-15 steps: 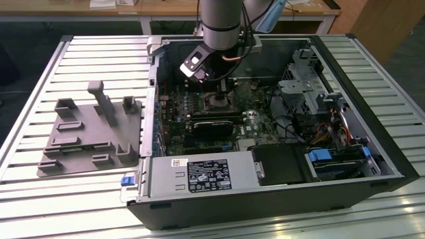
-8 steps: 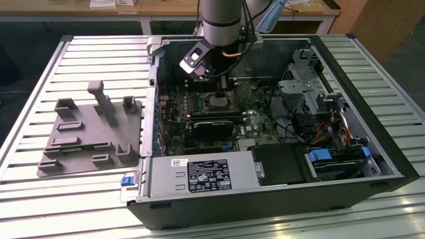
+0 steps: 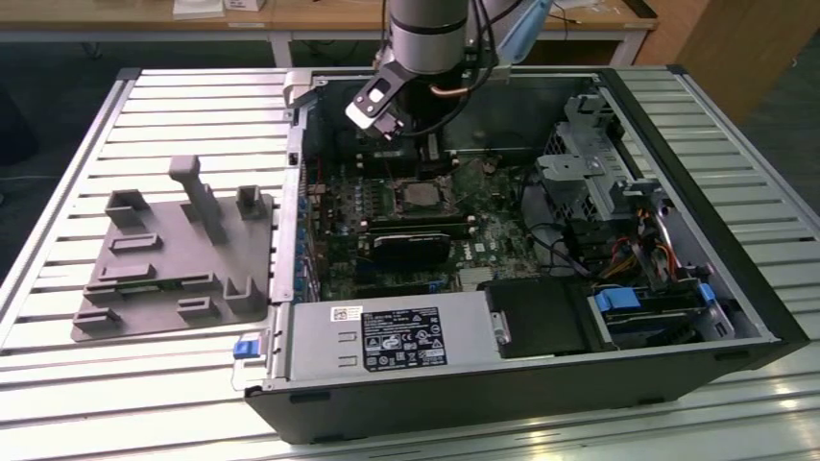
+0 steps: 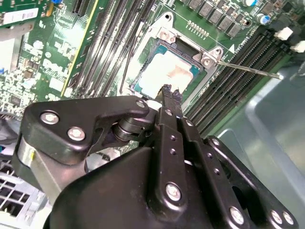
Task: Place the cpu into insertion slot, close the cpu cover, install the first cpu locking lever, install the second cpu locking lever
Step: 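Place the cpu into insertion slot, then close the cpu cover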
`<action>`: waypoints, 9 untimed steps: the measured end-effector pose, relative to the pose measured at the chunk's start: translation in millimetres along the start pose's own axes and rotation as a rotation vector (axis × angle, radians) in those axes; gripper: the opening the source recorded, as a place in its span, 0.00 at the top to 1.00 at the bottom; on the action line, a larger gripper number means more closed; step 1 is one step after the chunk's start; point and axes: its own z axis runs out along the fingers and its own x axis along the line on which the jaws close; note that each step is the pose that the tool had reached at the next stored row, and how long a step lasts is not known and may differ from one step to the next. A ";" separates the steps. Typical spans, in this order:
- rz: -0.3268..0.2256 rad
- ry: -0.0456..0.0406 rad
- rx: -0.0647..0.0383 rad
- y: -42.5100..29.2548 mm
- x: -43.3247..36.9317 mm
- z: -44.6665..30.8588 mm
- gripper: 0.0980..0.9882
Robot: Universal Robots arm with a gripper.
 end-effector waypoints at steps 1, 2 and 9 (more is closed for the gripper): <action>0.000 -0.0006 0.000 0.1 0.0 -2.0 1.00; 0.000 -0.0012 0.000 0.3 0.1 -3.8 1.00; 0.000 -0.0017 -0.001 0.4 0.1 -6.2 1.00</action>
